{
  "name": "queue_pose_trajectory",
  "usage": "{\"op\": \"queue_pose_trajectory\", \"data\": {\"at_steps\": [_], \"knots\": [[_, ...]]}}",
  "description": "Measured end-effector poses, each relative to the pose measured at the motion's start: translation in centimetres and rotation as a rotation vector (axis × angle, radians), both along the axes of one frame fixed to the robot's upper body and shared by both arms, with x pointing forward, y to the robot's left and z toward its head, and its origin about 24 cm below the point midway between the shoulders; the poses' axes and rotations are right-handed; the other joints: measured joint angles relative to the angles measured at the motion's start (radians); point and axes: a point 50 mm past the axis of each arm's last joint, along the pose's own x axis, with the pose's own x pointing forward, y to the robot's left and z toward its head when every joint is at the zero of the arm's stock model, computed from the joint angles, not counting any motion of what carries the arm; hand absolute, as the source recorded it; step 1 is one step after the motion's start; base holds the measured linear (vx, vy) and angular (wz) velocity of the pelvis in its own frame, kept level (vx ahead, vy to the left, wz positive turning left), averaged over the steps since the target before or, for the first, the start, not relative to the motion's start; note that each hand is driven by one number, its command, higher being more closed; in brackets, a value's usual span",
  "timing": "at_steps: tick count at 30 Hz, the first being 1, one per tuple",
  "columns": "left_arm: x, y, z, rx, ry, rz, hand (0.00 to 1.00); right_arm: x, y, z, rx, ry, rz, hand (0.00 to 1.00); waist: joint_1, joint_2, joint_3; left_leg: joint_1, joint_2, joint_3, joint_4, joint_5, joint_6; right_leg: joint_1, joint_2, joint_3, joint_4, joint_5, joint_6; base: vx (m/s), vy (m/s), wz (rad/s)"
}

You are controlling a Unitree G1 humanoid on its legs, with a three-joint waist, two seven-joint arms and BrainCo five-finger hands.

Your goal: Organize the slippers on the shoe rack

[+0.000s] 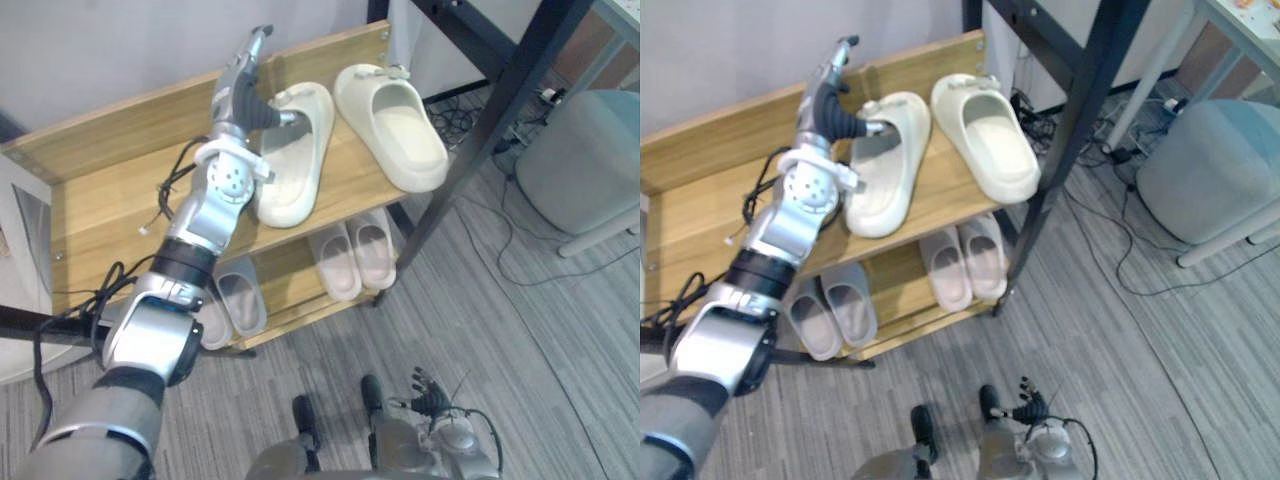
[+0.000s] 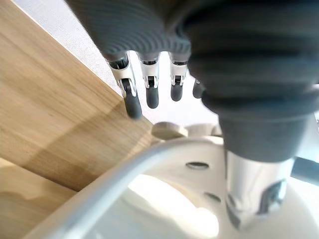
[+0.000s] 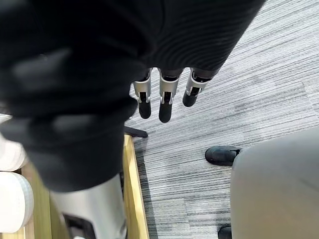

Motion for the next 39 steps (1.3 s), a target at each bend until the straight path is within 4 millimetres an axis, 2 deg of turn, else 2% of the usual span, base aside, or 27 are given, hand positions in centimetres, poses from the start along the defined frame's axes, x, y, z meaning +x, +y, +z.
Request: {"op": "queue_pose_trajectory", "data": {"at_steps": [5, 8, 15, 20, 22, 23, 30, 32, 39], "knots": [[-0.1, -0.8, -0.1, -0.020, -0.003, -0.023, 0.00, -0.1, 0.0, 0.0, 0.000, 0.002, 0.001, 0.00, -0.001, 0.000, 0.000, 0.004, -0.001, -0.026, 0.000, 0.003, 0.004, 0.016, -0.002, -0.025, -0.002, -0.001, 0.001, 0.00, -0.002, 0.14], [-0.2, -0.5, -0.2, -0.044, -0.012, -0.014, 0.00, -0.1, 0.0, -0.1, 0.000, 0.003, 0.000, 0.00, 0.001, 0.000, 0.000, 0.006, -0.004, -0.027, 0.000, 0.005, 0.007, 0.019, -0.005, -0.026, -0.002, -0.001, 0.001, -0.01, 0.002, 0.03], [-1.7, -1.5, -0.6, -0.152, -0.058, -0.088, 0.00, -0.2, -0.1, -0.2, 0.000, 0.012, 0.001, 0.00, 0.006, 0.000, 0.000, 0.022, -0.011, -0.052, 0.000, 0.009, 0.013, 0.045, -0.014, -0.050, -0.002, -0.004, 0.006, -0.01, 0.011, 0.11], [-3.3, -1.8, -1.1, -0.233, -0.096, -0.155, 0.00, -0.4, 0.0, -0.3, 0.002, 0.019, 0.000, 0.00, 0.020, 0.001, -0.001, 0.024, -0.017, -0.064, 0.000, 0.013, 0.018, 0.052, -0.020, -0.062, -0.001, -0.005, 0.007, -0.01, 0.012, 0.10], [-4.2, -2.6, -2.4, -0.317, -0.072, -0.212, 0.00, -0.6, 0.1, -0.5, 0.006, 0.033, 0.001, 0.00, 0.026, 0.001, -0.001, 0.030, -0.020, -0.084, 0.000, 0.016, 0.020, 0.068, -0.024, -0.082, 0.000, -0.010, 0.013, 0.00, 0.006, 0.24], [-4.5, -2.7, -3.6, -0.385, -0.041, -0.248, 0.00, -0.6, 0.3, -0.7, 0.008, 0.046, 0.001, 0.00, 0.040, 0.002, -0.002, 0.037, -0.021, -0.085, 0.000, 0.016, 0.020, 0.076, -0.024, -0.089, 0.000, -0.012, 0.010, 0.00, 0.002, 0.15], [-5.5, -1.6, -9.8, -0.685, 0.183, -0.302, 0.00, -1.1, 0.4, -1.2, -0.006, 0.094, 0.008, 0.00, 0.077, 0.004, -0.017, 0.043, -0.018, -0.110, 0.000, 0.020, 0.018, 0.094, -0.023, -0.121, 0.000, -0.016, 0.006, -0.01, -0.007, 0.11], [-5.8, -1.6, -11.2, -0.733, 0.240, -0.311, 0.00, -1.4, 0.4, -1.3, -0.013, 0.106, 0.007, 0.00, 0.078, 0.002, -0.030, 0.043, -0.019, -0.129, -0.001, 0.022, 0.017, 0.102, -0.023, -0.136, -0.003, -0.020, 0.008, 0.00, -0.009, 0.22], [-6.7, -2.4, -13.7, -0.790, 0.333, -0.344, 0.00, -1.6, 0.8, -1.6, -0.022, 0.127, 0.024, 0.00, 0.095, -0.005, -0.053, 0.050, -0.018, -0.144, -0.001, 0.024, 0.015, 0.122, -0.023, -0.158, -0.010, -0.021, 0.010, 0.00, -0.004, 0.10]]}}
